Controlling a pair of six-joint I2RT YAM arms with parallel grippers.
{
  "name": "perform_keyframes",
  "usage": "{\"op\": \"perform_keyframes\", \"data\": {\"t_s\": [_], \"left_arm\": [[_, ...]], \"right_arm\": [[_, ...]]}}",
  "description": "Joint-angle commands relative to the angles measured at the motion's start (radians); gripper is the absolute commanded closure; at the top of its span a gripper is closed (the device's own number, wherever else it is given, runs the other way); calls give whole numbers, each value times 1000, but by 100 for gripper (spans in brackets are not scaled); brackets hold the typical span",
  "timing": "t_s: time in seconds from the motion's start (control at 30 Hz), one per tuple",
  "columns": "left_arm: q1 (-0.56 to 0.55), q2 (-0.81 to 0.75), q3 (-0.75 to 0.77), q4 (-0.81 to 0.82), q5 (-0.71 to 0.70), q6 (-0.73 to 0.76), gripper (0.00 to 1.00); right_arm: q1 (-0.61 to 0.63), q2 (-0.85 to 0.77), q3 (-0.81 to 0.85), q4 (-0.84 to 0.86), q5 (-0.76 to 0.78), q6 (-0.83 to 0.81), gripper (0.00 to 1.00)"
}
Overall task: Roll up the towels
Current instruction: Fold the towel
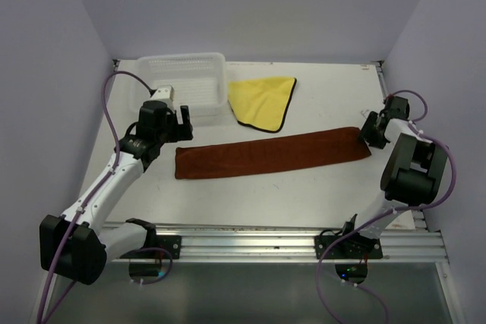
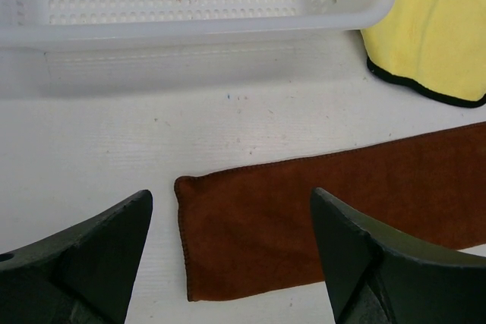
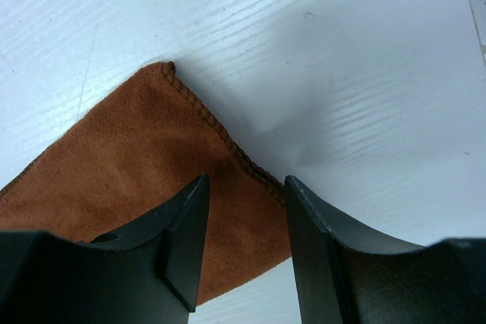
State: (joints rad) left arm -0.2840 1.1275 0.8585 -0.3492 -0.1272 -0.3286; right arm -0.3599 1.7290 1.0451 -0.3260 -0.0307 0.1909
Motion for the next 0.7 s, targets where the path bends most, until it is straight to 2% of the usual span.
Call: {"op": "perform_keyframes", "data": {"t_s": [0.0,0.37,0.53,0.67], "left_arm": [[-11,-11,2,58,6,22,12],[-11,-17,5,49,-14,23,11],[-11,-18,5,49,-6,22,10],[-12,-21,1,52,-3,22,9]], "right_arm": [[12,26,32,45,-32,-45,52],[75,118,107,-59,9,-83,53],[163,190,135,-140,138,-133,54],[170,225,141,-173,163,-107,64]]}}
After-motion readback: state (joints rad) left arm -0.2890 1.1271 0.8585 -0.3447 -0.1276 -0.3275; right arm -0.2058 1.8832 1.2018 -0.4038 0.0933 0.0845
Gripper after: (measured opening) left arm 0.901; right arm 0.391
